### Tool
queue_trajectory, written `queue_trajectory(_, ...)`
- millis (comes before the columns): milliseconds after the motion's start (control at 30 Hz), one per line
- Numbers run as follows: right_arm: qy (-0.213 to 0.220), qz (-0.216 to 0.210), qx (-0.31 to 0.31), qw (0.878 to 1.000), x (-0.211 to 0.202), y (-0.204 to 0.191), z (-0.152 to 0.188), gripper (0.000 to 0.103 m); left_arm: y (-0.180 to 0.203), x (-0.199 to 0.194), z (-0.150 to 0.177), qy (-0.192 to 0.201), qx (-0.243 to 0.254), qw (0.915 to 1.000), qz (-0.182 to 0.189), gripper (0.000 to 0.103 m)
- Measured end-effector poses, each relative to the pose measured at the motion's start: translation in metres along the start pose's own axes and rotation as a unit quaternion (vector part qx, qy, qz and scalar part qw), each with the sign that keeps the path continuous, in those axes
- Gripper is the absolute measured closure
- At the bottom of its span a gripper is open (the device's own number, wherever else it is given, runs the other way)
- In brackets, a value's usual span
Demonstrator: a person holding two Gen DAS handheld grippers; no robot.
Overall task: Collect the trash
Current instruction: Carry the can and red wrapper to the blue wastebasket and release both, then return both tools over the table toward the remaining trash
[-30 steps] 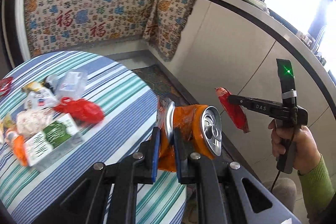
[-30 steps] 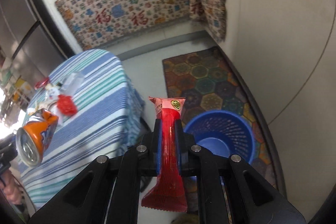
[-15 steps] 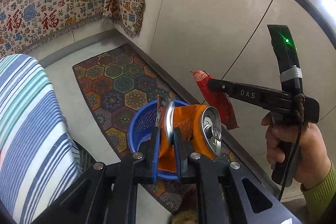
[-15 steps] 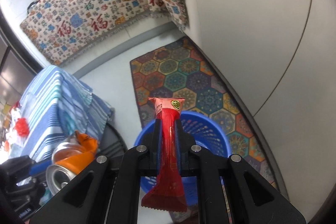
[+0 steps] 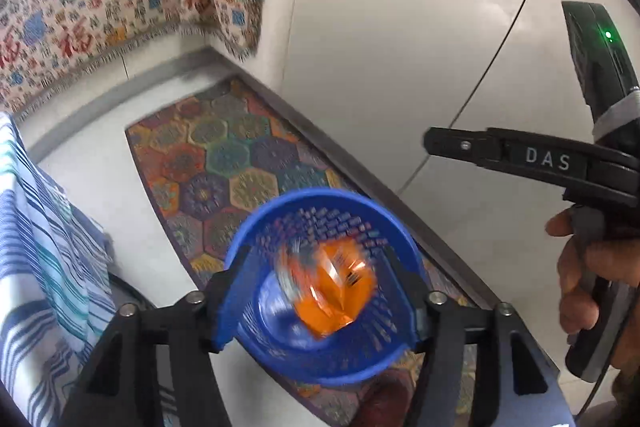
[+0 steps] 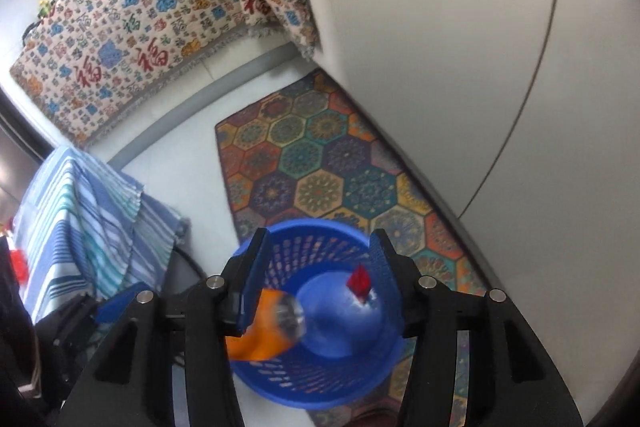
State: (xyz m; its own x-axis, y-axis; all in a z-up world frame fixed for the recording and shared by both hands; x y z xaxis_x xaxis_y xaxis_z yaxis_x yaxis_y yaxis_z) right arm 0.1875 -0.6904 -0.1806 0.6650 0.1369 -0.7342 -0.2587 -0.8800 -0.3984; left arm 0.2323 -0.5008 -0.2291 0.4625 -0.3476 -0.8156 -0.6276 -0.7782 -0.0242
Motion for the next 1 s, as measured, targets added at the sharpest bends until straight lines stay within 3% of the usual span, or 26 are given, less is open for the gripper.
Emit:
queue_trajectory(100,0.027,0.009,-0.011,1.000,-0.016,-0.004,-0.003,0.041,-0.005,-0.016,0.001,0.024,-0.010,0.9997,-0.001,0.040)
queue_trajectory(233,0.073,0.020,-0.033,0.997,-0.042,-0.021,-0.006,0.010,-0.020,-0.058,0.006,0.072,-0.027,0.9970,-0.009,0.038)
queue_trajectory(267,0.086,0.020,-0.040,0.995,-0.050,-0.028,-0.006,0.007,-0.025,-0.072,0.009,0.085,-0.030,0.9959,-0.014,0.038)
queue_trajectory(367,0.113,0.012,-0.072,0.991,-0.068,-0.054,-0.006,0.007,-0.043,-0.113,0.022,0.106,-0.042,0.9933,-0.022,0.038)
queue_trajectory(533,0.149,-0.020,-0.139,0.979,-0.092,-0.120,0.001,0.004,-0.082,-0.178,0.054,0.081,-0.063,0.9945,-0.025,0.038)
queue_trajectory(600,0.156,-0.044,-0.160,0.974,-0.097,-0.150,0.009,0.004,-0.101,-0.202,0.074,0.083,-0.076,0.9927,-0.044,0.034)
queue_trajectory(667,0.153,-0.073,-0.177,0.970,-0.096,-0.180,0.020,0.004,-0.116,-0.222,0.095,0.086,-0.079,0.9899,-0.081,0.017)
queue_trajectory(800,0.113,-0.137,-0.208,0.962,-0.083,-0.243,0.055,0.004,-0.146,-0.244,0.134,0.076,-0.078,0.9838,-0.142,0.016)
queue_trajectory(1000,0.010,-0.184,-0.281,0.942,-0.036,-0.330,0.125,0.004,-0.221,-0.259,0.185,0.044,-0.140,0.9748,-0.168,0.016)
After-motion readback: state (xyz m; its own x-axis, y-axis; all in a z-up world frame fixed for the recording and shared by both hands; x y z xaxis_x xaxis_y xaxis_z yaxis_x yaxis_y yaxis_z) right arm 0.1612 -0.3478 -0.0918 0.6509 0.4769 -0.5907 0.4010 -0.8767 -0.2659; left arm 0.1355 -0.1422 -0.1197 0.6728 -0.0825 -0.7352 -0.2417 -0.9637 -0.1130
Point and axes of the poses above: each gripper's, at about its wrist camera, not at the fingertips, and x roughly the way its jaws point, y to its right, z to its underside, the point moved 2 cm from there along x, roughly the way its jaws point, and after that the axes turned 15 degrees about -z, right-handed, at the moved point
